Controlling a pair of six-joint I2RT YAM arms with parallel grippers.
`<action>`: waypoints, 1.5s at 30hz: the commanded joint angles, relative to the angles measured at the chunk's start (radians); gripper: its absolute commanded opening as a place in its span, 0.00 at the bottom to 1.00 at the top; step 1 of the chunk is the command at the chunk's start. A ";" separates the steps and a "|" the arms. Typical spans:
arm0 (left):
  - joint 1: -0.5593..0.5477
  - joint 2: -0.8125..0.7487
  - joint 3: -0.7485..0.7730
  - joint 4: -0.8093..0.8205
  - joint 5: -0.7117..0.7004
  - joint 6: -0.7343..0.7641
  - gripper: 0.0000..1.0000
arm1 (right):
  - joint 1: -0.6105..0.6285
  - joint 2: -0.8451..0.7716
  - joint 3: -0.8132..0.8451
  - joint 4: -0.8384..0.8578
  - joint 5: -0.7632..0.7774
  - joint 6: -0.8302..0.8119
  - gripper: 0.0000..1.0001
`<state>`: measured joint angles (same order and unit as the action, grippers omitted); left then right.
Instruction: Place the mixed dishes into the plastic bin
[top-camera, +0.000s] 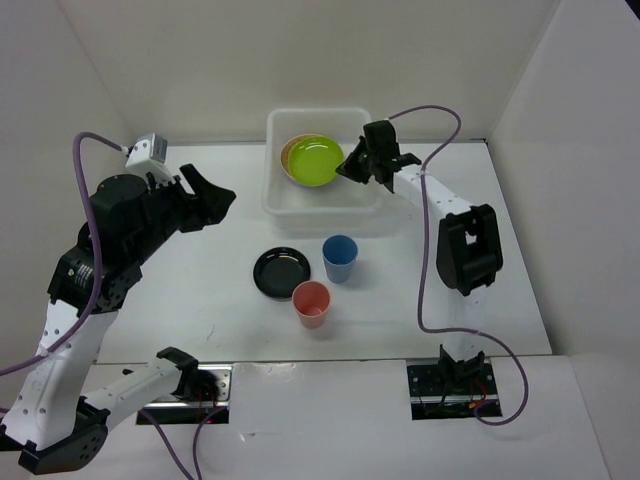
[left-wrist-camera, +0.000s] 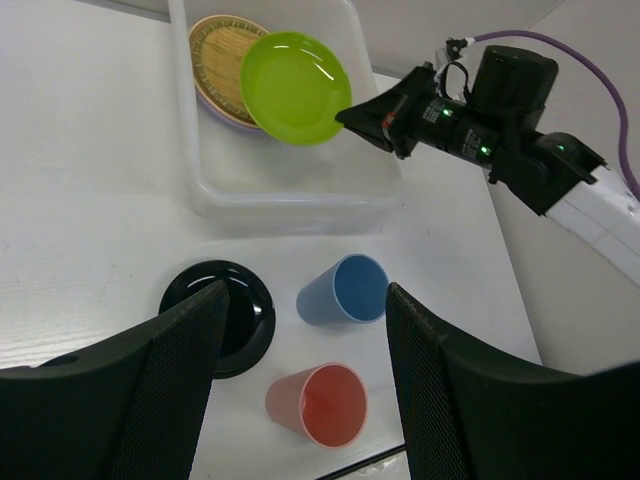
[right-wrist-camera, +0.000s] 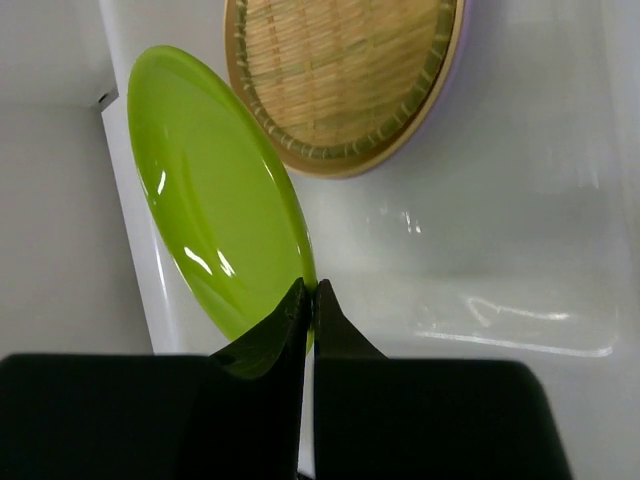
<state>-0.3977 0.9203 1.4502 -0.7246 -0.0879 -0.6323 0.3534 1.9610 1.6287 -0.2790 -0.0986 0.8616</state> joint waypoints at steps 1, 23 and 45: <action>0.005 -0.009 -0.001 0.034 0.024 0.000 0.71 | -0.001 0.065 0.123 0.055 0.016 -0.012 0.00; 0.005 -0.037 -0.001 0.016 0.014 0.019 0.71 | -0.001 0.424 0.528 -0.112 0.086 0.025 0.00; 0.005 -0.057 -0.123 0.019 0.115 0.033 0.73 | 0.027 0.833 1.479 -0.592 0.198 -0.076 0.57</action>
<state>-0.3977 0.8768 1.3815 -0.7303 -0.0353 -0.6029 0.3634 2.6911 2.8094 -0.6899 0.0566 0.8322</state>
